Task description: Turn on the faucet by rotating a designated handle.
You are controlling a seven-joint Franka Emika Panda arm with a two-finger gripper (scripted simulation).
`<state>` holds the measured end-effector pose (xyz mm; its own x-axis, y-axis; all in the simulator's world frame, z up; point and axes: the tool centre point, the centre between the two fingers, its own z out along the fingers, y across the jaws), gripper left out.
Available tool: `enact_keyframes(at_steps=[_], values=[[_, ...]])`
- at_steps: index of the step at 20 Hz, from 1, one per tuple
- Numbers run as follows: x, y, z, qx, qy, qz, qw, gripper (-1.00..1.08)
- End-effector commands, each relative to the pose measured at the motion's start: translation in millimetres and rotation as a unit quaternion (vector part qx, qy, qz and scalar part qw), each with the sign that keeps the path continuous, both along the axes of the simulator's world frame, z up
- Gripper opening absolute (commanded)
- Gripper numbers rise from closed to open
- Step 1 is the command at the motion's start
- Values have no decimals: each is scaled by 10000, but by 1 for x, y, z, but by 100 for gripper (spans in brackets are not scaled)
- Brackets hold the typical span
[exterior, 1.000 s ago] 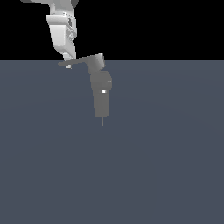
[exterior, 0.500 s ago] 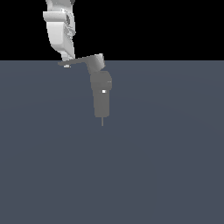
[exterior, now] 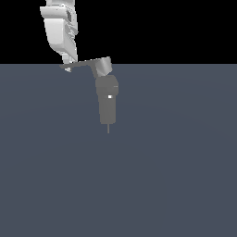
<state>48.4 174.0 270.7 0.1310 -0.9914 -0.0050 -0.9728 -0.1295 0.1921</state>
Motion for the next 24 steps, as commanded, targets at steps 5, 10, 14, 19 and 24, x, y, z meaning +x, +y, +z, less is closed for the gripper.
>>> enact_keyframes(at_steps=[5,10,14,19,24], values=[[-17,-4,4,-12,21,-14,10000,-100],[-29,-5,6,-12,20,-17,10000,-100],[-39,-6,8,-12,20,-17,10000,-100],[-52,-7,11,-13,19,-19,10000,-100],[-56,-12,7,-42,39,-36,10000,-100]])
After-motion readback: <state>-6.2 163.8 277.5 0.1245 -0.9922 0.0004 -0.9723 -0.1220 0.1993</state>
